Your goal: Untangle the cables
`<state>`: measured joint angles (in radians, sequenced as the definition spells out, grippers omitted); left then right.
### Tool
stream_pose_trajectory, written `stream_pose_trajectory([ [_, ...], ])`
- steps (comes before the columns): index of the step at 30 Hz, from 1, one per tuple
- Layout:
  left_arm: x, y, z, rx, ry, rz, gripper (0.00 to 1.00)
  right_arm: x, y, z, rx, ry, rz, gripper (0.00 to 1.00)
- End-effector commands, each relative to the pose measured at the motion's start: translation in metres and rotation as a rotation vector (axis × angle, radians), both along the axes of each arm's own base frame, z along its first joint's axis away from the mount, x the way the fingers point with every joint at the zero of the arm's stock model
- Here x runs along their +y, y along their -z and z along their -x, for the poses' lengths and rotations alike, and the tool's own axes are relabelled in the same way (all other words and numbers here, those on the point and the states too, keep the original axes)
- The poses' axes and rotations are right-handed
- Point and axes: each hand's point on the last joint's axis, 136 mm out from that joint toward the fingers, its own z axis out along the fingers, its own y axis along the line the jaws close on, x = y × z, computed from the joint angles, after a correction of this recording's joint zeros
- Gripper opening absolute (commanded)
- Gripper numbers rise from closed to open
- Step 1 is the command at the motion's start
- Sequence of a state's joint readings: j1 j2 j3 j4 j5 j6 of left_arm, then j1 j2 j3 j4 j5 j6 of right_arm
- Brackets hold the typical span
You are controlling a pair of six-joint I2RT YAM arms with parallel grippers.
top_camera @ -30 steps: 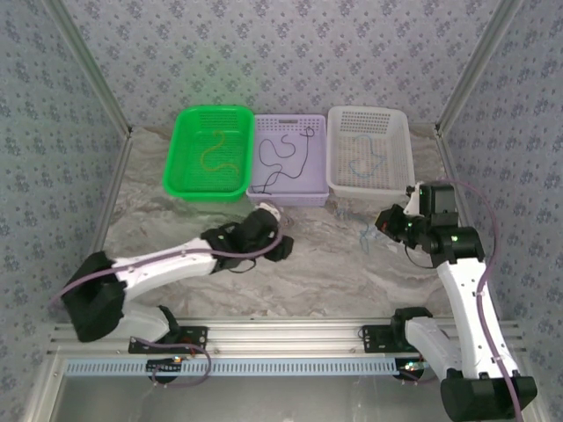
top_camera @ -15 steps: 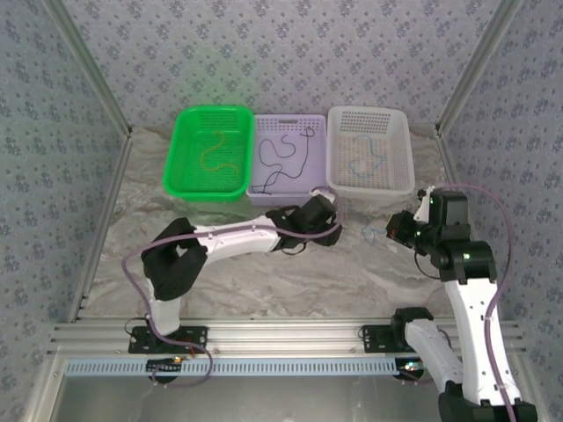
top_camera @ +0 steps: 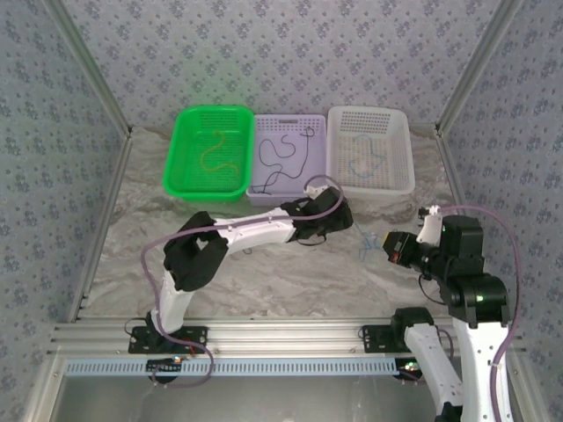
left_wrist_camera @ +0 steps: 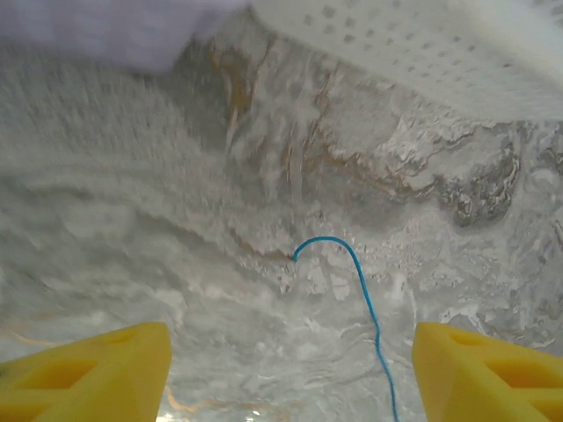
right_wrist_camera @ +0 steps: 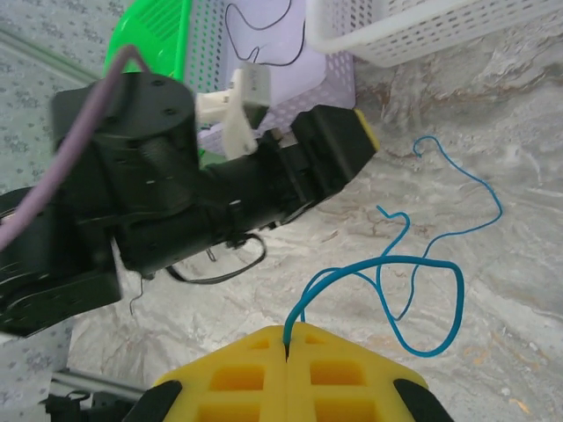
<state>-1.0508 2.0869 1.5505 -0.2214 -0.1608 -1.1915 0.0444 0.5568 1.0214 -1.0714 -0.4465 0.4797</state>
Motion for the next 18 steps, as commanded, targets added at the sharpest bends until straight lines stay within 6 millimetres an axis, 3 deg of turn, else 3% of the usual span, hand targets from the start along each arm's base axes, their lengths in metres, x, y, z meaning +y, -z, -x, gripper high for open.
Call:
stream_pose_trajectory([
  [1,-0.014,0.008,0.003,0.122,-0.138,0.120,0.73,0.010,0.002,0.008,0.009,-0.064,-0.025,0.00],
  [8,-0.037,0.023,0.004,0.204,-0.159,0.206,0.74,0.018,-0.010,0.013,-0.030,-0.108,-0.058,0.00],
  [18,-0.064,0.030,0.001,0.270,-0.173,0.250,0.70,0.018,-0.004,0.021,-0.021,-0.120,-0.051,0.00],
])
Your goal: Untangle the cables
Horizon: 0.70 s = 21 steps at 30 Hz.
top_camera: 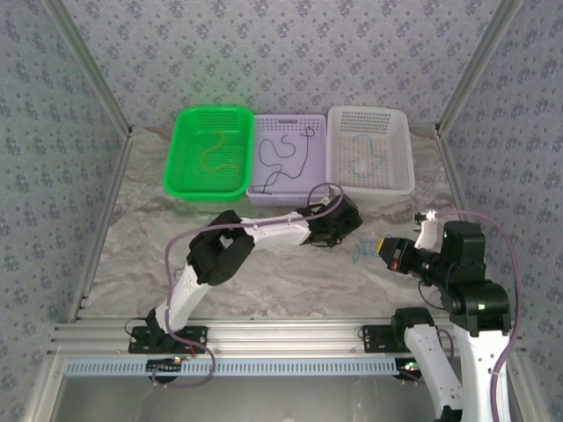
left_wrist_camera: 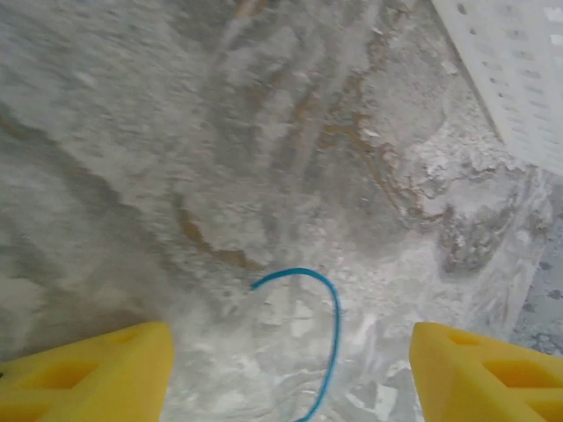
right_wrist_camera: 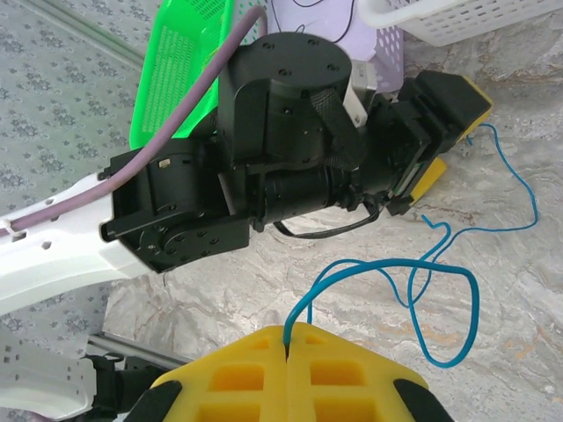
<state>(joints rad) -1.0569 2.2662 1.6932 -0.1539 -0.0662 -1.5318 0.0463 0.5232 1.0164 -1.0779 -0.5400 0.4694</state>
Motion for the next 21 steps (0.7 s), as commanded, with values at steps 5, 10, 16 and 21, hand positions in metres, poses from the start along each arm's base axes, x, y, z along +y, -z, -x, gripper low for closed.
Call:
stream_pose_trajectory([
  [5,-0.024,0.013,0.013,0.078,0.019,0.040,0.66,0.006,-0.004,0.012,-0.018,-0.054,-0.006,0.00],
  [10,-0.029,0.023,0.012,0.090,0.035,0.005,0.55,0.007,-0.008,0.014,-0.028,-0.058,-0.011,0.00],
  [16,-0.034,0.045,0.010,0.108,0.031,-0.002,0.38,0.007,-0.010,0.016,-0.033,-0.057,-0.012,0.00],
  [21,-0.026,0.052,0.009,0.104,0.028,-0.034,0.15,0.004,-0.010,0.018,-0.038,-0.043,-0.001,0.00],
])
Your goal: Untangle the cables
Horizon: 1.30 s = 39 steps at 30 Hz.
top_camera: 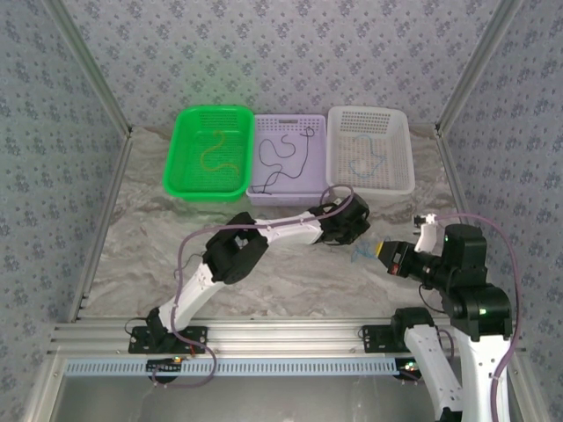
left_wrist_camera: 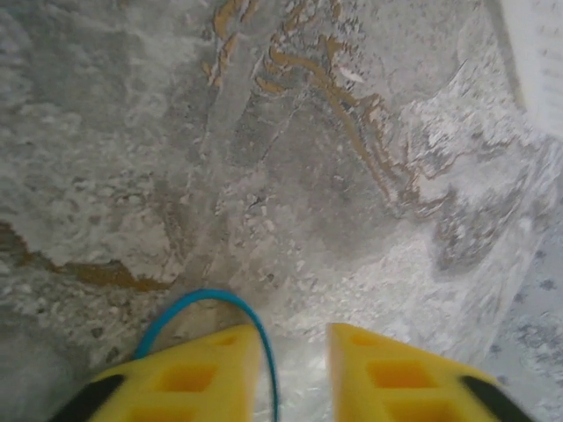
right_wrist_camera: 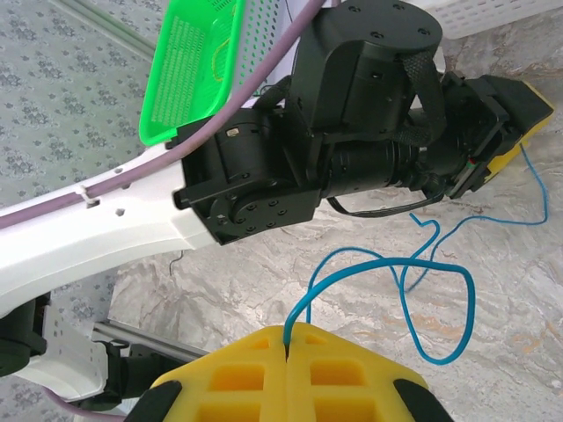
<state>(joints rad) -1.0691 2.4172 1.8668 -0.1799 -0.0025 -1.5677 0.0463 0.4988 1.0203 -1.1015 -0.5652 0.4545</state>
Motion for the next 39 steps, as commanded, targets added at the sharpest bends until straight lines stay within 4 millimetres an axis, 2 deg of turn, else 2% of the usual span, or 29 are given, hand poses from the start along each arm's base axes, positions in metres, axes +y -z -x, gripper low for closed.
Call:
stream_pose_trajectory([
  [1,0.013,0.030,0.006,0.037,-0.008,-0.071,0.10,0.000,-0.009,0.009,-0.030,-0.010,0.009,0.00],
  [4,0.023,0.030,0.001,0.023,-0.031,-0.075,0.00,-0.003,-0.015,0.009,-0.053,0.007,0.019,0.00],
  [9,0.058,0.021,-0.006,-0.040,-0.086,-0.136,0.00,-0.015,-0.030,0.006,-0.105,0.081,0.053,0.00],
  [12,0.088,0.014,-0.004,-0.079,-0.121,-0.172,0.00,-0.026,-0.049,0.001,-0.155,0.153,0.066,0.00],
  [14,0.107,0.013,0.001,-0.093,-0.143,-0.182,0.00,-0.035,-0.075,-0.007,-0.227,0.212,0.084,0.00],
  [18,0.137,0.007,0.012,-0.112,-0.158,-0.167,0.00,-0.049,-0.115,-0.043,-0.333,0.298,0.114,0.00],
  [22,0.161,-0.006,0.023,-0.144,-0.157,-0.184,0.00,-0.062,-0.133,-0.086,-0.381,0.358,0.197,0.00],
  [25,0.180,-0.024,0.027,-0.185,-0.180,-0.183,0.00,-0.074,-0.137,-0.115,-0.380,0.403,0.282,0.00],
  [27,0.188,-0.040,0.027,-0.217,-0.182,-0.178,0.00,-0.075,-0.137,-0.135,-0.396,0.390,0.325,0.00],
  [31,0.189,-0.074,0.028,-0.271,-0.151,-0.161,0.00,-0.071,-0.132,-0.165,-0.429,0.329,0.419,0.00],
  [36,0.193,-0.114,0.030,-0.344,-0.147,-0.147,0.00,-0.077,-0.110,-0.200,-0.353,0.318,0.514,0.00],
  [39,0.191,-0.150,0.023,-0.408,-0.149,-0.103,0.00,-0.077,-0.099,-0.223,-0.304,0.325,0.504,0.00],
])
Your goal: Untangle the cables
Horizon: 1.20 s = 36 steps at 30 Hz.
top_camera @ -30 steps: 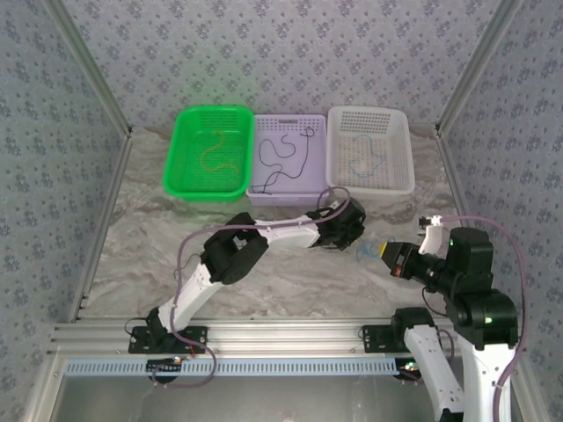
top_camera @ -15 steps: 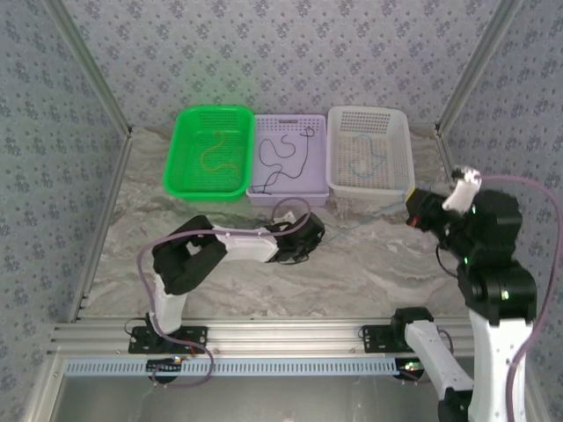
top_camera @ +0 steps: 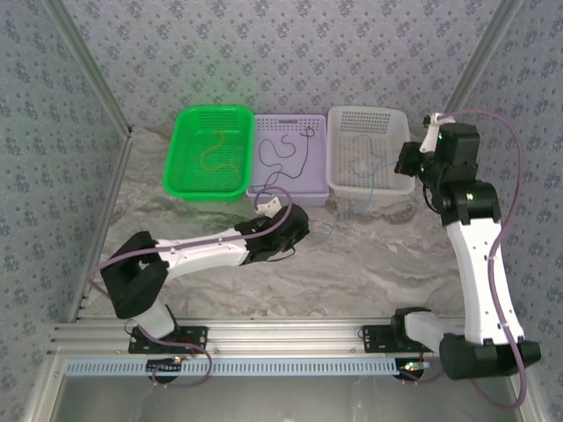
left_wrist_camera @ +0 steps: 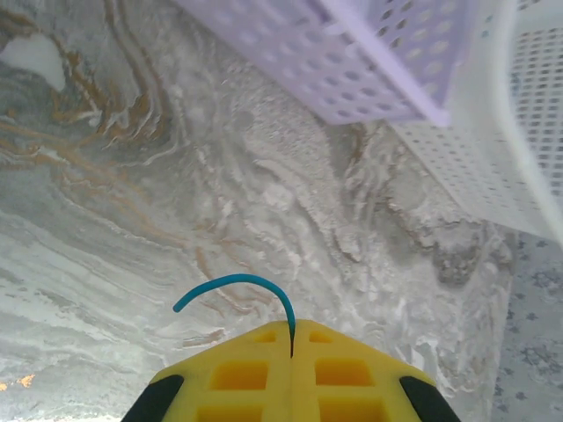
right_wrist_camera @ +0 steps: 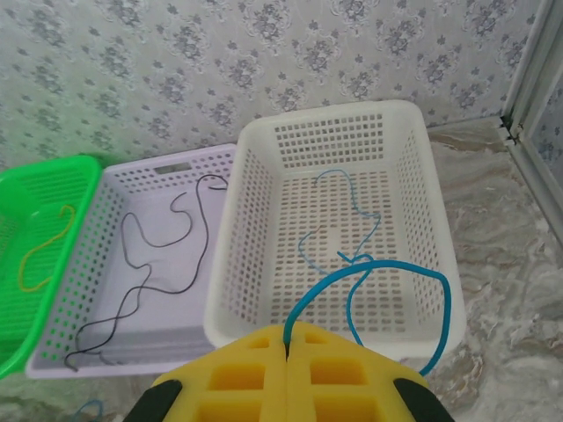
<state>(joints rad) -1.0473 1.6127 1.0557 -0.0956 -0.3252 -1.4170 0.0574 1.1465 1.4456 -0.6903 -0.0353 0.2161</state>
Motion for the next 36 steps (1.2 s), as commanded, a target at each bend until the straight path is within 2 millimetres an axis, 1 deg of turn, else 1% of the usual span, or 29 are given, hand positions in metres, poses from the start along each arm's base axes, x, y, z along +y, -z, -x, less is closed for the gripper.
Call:
stream_pose_trajectory([
  [1,-0.004,-0.057,-0.012,-0.115,0.021,0.023,0.00,-0.004,-0.005,-0.026,-0.023,0.018,0.030,0.00],
  [3,-0.019,-0.085,-0.021,-0.150,0.072,0.058,0.00,-0.007,-0.001,-0.044,-0.018,0.041,0.028,0.00],
  [4,-0.027,-0.095,-0.026,-0.160,0.095,0.069,0.00,-0.010,0.001,-0.054,-0.007,0.055,0.031,0.00],
  [5,-0.035,-0.104,-0.030,-0.172,0.118,0.076,0.00,-0.012,0.004,-0.063,0.004,0.068,0.038,0.00],
  [6,-0.043,-0.111,-0.035,-0.181,0.143,0.076,0.00,-0.016,0.003,-0.074,-0.005,0.089,0.049,0.00],
  [7,-0.052,-0.115,-0.041,-0.179,0.167,0.071,0.00,-0.018,0.004,-0.087,-0.016,0.098,0.059,0.00],
  [10,-0.081,-0.119,-0.059,-0.163,0.228,0.098,0.00,-0.024,0.007,-0.121,-0.039,0.114,0.095,0.00],
  [12,-0.099,-0.117,-0.074,-0.167,0.252,0.111,0.00,-0.026,0.011,-0.142,-0.044,0.117,0.099,0.00],
  [15,-0.123,-0.117,-0.100,-0.199,0.274,0.120,0.00,-0.031,0.031,-0.178,-0.020,0.122,0.067,0.00],
  [16,-0.130,-0.115,-0.108,-0.208,0.280,0.125,0.00,-0.032,0.040,-0.189,0.000,0.119,0.048,0.00],
  [18,-0.143,-0.116,-0.125,-0.232,0.292,0.147,0.00,-0.033,0.052,-0.209,0.018,0.105,0.002,0.00],
  [20,-0.152,-0.109,-0.140,-0.239,0.302,0.145,0.00,-0.034,0.067,-0.226,0.046,0.097,-0.026,0.00],
  [22,-0.159,-0.096,-0.155,-0.238,0.306,0.127,0.00,-0.032,0.083,-0.242,0.074,0.077,-0.059,0.00],
  [24,-0.162,-0.083,-0.167,-0.232,0.302,0.106,0.00,-0.031,0.098,-0.252,0.100,0.060,-0.075,0.00],
  [27,-0.167,-0.064,-0.185,-0.227,0.294,0.092,0.00,-0.030,0.122,-0.262,0.137,0.054,-0.091,0.00],
  [28,-0.167,-0.054,-0.192,-0.221,0.289,0.083,0.00,-0.029,0.130,-0.265,0.149,0.051,-0.098,0.00],
  [31,-0.173,-0.039,-0.205,-0.207,0.297,0.084,0.00,-0.029,0.144,-0.269,0.182,0.051,-0.117,0.00],
  [32,-0.173,-0.035,-0.208,-0.198,0.301,0.078,0.02,-0.029,0.148,-0.270,0.197,0.054,-0.122,0.00],
  [33,-0.175,-0.031,-0.209,-0.186,0.312,0.075,0.16,-0.030,0.150,-0.271,0.210,0.053,-0.127,0.00],
  [34,-0.175,-0.031,-0.209,-0.181,0.320,0.072,0.31,-0.029,0.151,-0.271,0.224,0.045,-0.134,0.03],
  [35,-0.176,-0.031,-0.207,-0.177,0.328,0.068,0.41,-0.029,0.153,-0.271,0.239,0.044,-0.135,0.08],
  [36,-0.177,-0.035,-0.205,-0.184,0.337,0.064,0.46,-0.029,0.154,-0.267,0.264,0.048,-0.134,0.14],
])
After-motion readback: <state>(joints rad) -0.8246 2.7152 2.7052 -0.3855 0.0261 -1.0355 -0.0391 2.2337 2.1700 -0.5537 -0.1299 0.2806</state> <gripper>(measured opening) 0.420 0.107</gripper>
